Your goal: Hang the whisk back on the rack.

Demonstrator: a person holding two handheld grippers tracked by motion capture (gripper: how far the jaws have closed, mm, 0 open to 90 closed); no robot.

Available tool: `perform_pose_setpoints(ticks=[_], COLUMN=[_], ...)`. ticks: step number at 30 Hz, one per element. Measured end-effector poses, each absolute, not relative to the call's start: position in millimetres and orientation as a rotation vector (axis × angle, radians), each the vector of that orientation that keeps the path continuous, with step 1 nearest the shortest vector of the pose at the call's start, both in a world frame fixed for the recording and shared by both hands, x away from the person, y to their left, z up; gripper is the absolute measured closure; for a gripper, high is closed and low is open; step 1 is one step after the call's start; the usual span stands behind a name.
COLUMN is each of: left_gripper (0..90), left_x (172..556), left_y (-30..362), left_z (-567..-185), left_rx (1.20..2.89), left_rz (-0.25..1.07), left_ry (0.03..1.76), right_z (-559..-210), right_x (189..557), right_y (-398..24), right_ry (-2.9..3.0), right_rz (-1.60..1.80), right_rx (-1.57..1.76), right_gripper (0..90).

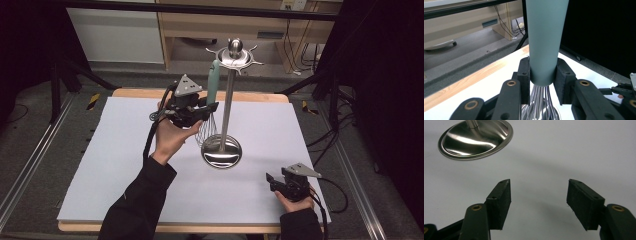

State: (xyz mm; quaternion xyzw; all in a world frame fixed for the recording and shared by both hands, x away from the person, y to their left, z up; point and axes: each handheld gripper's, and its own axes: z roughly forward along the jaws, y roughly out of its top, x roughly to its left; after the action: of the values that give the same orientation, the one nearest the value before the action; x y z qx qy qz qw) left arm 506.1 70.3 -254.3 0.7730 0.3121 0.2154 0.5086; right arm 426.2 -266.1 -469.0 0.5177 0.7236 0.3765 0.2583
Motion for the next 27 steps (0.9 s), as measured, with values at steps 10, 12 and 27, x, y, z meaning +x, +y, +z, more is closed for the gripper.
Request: perform_pose_setpoints(ticks=[10, 12, 27], left_gripper=[68.5, 68.5, 65.2], left_x=[511.6, 512.1, 512.6], left_y=[66.8, 66.4, 66.7], left_z=[-259.0, -259.4, -264.3], left_rx=[1.844, 1.841, 1.8], left_rz=[0.538, 0.539, 0.579], left_ry=[0.74, 0.738, 0.72], right_z=[-469.4, -469.4, -468.6], right_x=[426.4, 426.3, 425.6], right_y=[-265.7, -265.6, -266.1], right_ry=[1.965, 1.965, 1.958], right_rz=[1.015, 1.016, 1.02], right_rx=[1.403, 1.403, 1.405], right_gripper=[36.3, 36.3, 36.2])
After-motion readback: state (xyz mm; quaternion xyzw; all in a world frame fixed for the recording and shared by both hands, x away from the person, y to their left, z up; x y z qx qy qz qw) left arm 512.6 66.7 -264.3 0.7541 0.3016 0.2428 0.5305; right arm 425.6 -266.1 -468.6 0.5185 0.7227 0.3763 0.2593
